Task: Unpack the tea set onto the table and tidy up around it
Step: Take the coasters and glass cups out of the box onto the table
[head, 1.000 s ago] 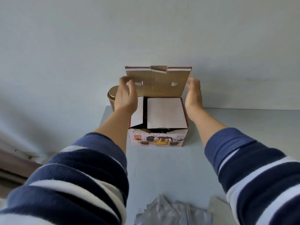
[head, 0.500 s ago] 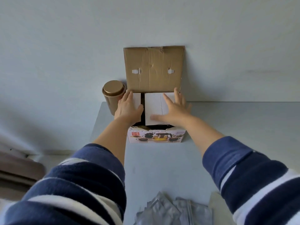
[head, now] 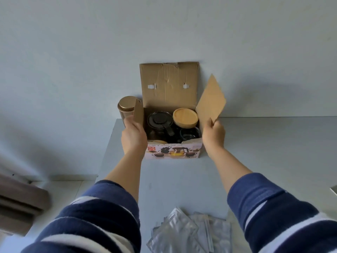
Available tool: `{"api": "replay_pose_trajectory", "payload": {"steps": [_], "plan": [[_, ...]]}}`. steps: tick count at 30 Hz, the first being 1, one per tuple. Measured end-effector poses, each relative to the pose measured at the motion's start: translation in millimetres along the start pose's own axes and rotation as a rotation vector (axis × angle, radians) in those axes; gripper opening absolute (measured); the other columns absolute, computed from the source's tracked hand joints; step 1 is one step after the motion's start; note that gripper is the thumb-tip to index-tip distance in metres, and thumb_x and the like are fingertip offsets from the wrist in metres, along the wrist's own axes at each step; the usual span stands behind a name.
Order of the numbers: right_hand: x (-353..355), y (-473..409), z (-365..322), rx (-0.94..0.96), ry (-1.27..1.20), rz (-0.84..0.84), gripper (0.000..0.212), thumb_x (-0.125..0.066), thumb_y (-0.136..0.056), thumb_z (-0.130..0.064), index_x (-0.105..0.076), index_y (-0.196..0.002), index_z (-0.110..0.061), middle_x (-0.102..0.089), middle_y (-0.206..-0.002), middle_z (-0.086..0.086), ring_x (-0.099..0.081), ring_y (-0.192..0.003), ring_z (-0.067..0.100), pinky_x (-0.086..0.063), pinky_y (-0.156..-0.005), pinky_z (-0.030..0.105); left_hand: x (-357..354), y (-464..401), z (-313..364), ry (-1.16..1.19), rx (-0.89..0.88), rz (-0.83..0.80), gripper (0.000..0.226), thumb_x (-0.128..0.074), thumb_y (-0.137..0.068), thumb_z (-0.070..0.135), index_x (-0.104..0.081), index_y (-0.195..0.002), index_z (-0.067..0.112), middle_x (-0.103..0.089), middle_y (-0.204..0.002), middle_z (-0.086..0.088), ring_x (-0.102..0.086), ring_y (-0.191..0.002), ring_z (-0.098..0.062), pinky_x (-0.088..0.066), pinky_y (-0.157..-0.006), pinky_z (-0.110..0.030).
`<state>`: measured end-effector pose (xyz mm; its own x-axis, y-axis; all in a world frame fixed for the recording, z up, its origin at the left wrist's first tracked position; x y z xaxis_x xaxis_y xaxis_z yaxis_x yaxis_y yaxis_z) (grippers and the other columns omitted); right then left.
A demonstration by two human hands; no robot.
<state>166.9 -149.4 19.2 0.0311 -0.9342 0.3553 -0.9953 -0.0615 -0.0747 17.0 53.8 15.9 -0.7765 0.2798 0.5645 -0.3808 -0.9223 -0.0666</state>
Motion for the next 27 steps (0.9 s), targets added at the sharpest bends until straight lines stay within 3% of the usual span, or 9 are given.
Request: {"api": "replay_pose_trajectory", "payload": {"steps": [4, 7, 9, 12, 16, 18, 21, 23, 27], "plan": [[10.1, -3.4, 36.5, -0.524, -0.581, 0.145, 0.046, -0.052, -0.091, -0.002, -0.035, -0.133, -0.009, -0.055, -0.12, 0.01, -0.062, -0.092, 0.029, -0.056, -0.087, 0.044, 3.7, 3.7, -14.2, 0.123, 0.081, 0.036, 0.045, -0.025, -0.1, 0.016, -0.029, -0.143, 0.026, -0.057, -0.114, -0.012, -0.056, -0.096, -0.033, -0.042, -0.076, -0.037], [10.4, 4.4, 50.9, -0.835, -0.669, 0.127, 0.016, -0.044, -0.101, -0.017, -0.042, -0.093, -0.003, -0.057, -0.081, 0.009, -0.059, -0.047, 0.017, -0.056, -0.063, 0.029, 0.5, 3.4, -22.1, 0.094, 0.047, 0.043, 0.042, -0.028, -0.102, 0.019, -0.039, -0.142, 0.019, -0.042, -0.138, -0.009, -0.053, -0.113, -0.03, -0.039, -0.088, -0.033], [4.8, 11.3, 55.8, -0.92, -0.547, -0.015, 0.032, -0.039, -0.101, -0.025, -0.04, -0.074, -0.007, -0.049, -0.062, 0.004, -0.044, -0.042, 0.014, -0.043, -0.05, 0.024, -4.1, 5.5, -24.5, 0.02, 0.027, 0.03, 0.044, -0.029, -0.102, 0.024, -0.036, -0.145, 0.02, -0.037, -0.142, -0.004, -0.052, -0.116, -0.028, -0.04, -0.089, -0.034], [-4.9, 15.1, 61.7, -0.886, -0.25, -0.228, 0.022, -0.046, -0.091, -0.02, -0.049, -0.071, -0.011, -0.042, -0.058, 0.001, -0.036, -0.048, 0.011, -0.038, -0.05, 0.024, -12.6, 13.3, -22.7, -0.164, -0.038, -0.001, 0.055, -0.039, -0.097, 0.028, -0.024, -0.15, 0.021, -0.027, -0.148, -0.002, -0.043, -0.126, -0.03, -0.046, -0.098, -0.046], [0.3, -13.6, 39.2, -0.518, 0.061, -0.202, 0.012, -0.048, -0.086, -0.008, -0.057, -0.079, -0.007, -0.056, -0.088, 0.013, -0.051, -0.067, 0.025, -0.043, -0.059, 0.028, -9.5, 14.9, -11.9, -0.502, -0.203, 0.079, 0.04, -0.048, -0.09, 0.023, -0.047, -0.13, 0.02, -0.022, -0.151, 0.0, -0.013, -0.142, -0.026, -0.012, -0.117, -0.049], [-4.3, -30.8, 12.3, -0.147, 0.298, -0.218, 0.022, -0.05, -0.087, -0.008, -0.066, -0.102, -0.011, -0.065, -0.105, 0.009, -0.06, -0.093, 0.028, -0.047, -0.076, 0.03, -7.6, 11.1, 4.8, -0.661, -0.414, 0.051, 0.025, -0.054, -0.089, 0.024, -0.063, -0.112, 0.025, -0.037, -0.138, 0.003, -0.022, -0.132, -0.021, -0.01, -0.111, -0.042], [-27.4, -42.4, -24.8, 0.244, 0.362, -0.372, 0.024, -0.056, -0.088, -0.009, -0.065, -0.109, -0.017, -0.064, -0.117, 0.005, -0.06, -0.106, 0.02, -0.043, -0.079, 0.025, -15.1, 1.5, 26.2, -0.823, -0.635, -0.228, 0.018, -0.059, -0.091, 0.03, -0.069, -0.106, 0.034, -0.06, -0.118, 0.011, -0.043, -0.118, -0.015, -0.022, -0.097, -0.035], [-46.4, -47.3, -36.7, 0.327, 0.454, -0.54, 0.03, -0.062, -0.087, -0.022, -0.06, -0.117, -0.018, -0.056, -0.128, 0.005, -0.053, -0.118, 0.023, -0.043, -0.088, 0.028, -19.2, -6.0, 34.2, -0.947, -0.657, -0.378, 0.018, -0.061, -0.091, 0.035, -0.069, -0.107, 0.037, -0.067, -0.11, 0.014, -0.051, -0.112, -0.013, -0.027, -0.097, -0.035], [-66.9, -58.1, -37.9, 0.278, 0.824, -0.756, 0.08, -0.071, -0.073, -0.056, -0.04, -0.136, -0.017, -0.044, -0.137, 0.009, -0.04, -0.127, 0.029, -0.04, -0.103, 0.044, -29.4, -14.8, 40.8, -1.109, -0.671, -0.58, 0.02, -0.061, -0.089, 0.04, -0.07, -0.107, 0.039, -0.069, -0.106, 0.016, -0.053, -0.111, -0.012, -0.027, -0.096, -0.036]]}}
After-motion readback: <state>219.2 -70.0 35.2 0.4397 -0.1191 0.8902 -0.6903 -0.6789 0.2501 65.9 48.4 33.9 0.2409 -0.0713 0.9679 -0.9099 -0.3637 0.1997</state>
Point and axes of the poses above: each hand's wrist, its own y-axis away from the middle knuckle, its own x-axis out of the back of the hand, z = x × y, the point moved 5 cm from there along -y, towards the middle knuckle
